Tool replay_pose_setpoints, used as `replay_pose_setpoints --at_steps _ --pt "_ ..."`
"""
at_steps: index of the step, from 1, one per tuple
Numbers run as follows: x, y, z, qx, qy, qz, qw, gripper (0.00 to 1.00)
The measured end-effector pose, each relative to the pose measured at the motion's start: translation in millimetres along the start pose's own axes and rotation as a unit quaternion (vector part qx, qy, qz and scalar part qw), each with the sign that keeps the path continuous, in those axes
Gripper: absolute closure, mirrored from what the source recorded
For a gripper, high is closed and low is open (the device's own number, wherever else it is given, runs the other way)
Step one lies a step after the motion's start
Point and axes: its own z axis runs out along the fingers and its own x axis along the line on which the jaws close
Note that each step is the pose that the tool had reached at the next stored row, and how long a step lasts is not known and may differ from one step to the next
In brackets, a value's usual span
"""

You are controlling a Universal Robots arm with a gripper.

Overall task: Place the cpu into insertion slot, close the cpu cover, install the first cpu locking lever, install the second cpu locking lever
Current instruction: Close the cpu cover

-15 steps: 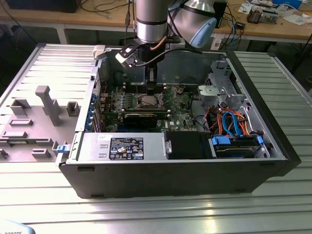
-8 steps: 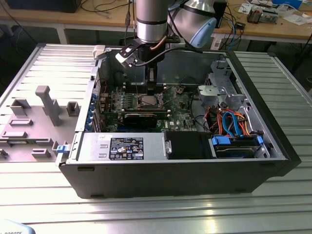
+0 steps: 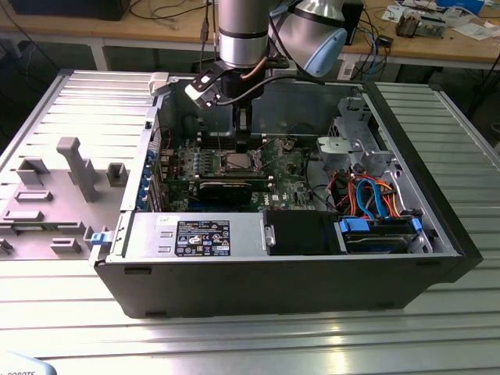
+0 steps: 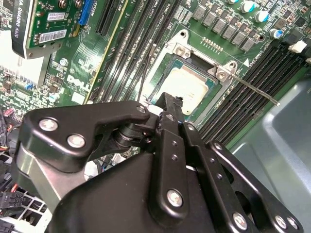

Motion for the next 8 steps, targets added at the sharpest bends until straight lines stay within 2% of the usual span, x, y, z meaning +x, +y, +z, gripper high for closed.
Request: replay_pose_setpoints --at_steps 8 --pt "-0.2 0.1 -2.0 -0.0001 -0.0008 0.000 1.00000 0.89"
